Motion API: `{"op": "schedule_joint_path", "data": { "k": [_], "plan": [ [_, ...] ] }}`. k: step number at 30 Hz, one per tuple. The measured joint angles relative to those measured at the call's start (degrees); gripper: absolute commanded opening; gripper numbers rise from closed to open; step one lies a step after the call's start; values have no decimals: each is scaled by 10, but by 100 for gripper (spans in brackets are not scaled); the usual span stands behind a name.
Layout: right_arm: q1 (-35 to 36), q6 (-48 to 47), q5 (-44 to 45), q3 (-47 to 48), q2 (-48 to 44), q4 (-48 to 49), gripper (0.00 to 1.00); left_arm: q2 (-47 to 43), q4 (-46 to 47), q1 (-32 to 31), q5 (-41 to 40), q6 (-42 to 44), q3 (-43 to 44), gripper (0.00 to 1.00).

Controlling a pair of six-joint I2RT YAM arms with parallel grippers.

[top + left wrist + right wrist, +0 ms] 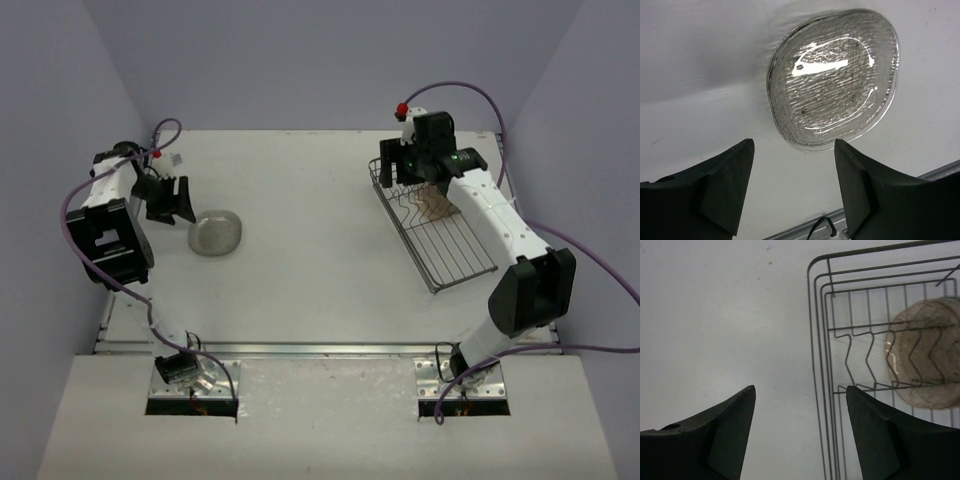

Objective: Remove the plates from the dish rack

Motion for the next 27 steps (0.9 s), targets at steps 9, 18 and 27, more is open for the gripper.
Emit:
{"op": "schedule_joint_path", "data": {
  "k": [9,18,27],
  "plan": [
    [-38,-176,201,78,66,33,51,-164,53,-1,4,-13,1,68],
    [-111,-287,281,125,212,53,49,-246,76,-24,-17,-5,-16,69],
    [-113,-315,285,146,242,58,47,-247,76,-28,-19,-4,-24,69]
  ]
}}
